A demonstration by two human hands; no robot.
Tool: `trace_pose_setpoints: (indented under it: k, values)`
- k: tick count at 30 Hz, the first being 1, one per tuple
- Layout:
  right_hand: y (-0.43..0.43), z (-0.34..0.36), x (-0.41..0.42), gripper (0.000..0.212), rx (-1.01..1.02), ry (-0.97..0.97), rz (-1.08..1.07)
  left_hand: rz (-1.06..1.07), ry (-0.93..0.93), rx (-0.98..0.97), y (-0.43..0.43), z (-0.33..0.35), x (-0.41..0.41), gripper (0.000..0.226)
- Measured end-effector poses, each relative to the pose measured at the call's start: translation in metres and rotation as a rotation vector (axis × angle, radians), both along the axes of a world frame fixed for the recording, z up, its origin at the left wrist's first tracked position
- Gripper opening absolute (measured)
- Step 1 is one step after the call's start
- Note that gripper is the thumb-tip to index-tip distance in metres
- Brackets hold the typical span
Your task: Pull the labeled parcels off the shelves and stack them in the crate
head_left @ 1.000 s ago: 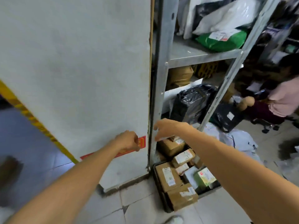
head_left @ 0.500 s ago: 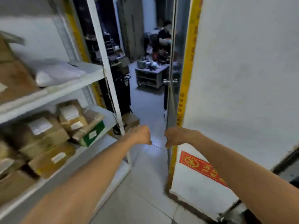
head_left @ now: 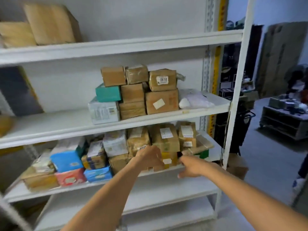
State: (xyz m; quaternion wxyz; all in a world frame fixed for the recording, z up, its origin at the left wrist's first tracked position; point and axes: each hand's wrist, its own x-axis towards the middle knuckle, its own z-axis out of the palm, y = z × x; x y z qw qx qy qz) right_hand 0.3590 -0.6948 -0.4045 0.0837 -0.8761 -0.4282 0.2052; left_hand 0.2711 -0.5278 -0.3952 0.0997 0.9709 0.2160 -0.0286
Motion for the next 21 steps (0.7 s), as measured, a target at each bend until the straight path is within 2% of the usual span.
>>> trace_pose_setpoints:
  k: [10, 13, 21]
  values:
    - [0.103, 0.080, -0.042, 0.039, 0.172, -0.189, 0.210, 0.278, -0.136, 0.031, 0.083, 0.069, -0.078, 0.036]
    - [0.125, 0.098, -0.048, 0.044, 0.217, -0.212, 0.222, 0.309, -0.188, 0.021, 0.102, 0.085, -0.087, 0.038]
    - [0.158, 0.147, -0.047, 0.056, 0.323, -0.286, 0.181, 0.321, -0.382, -0.034, 0.153, 0.121, -0.081, 0.026]
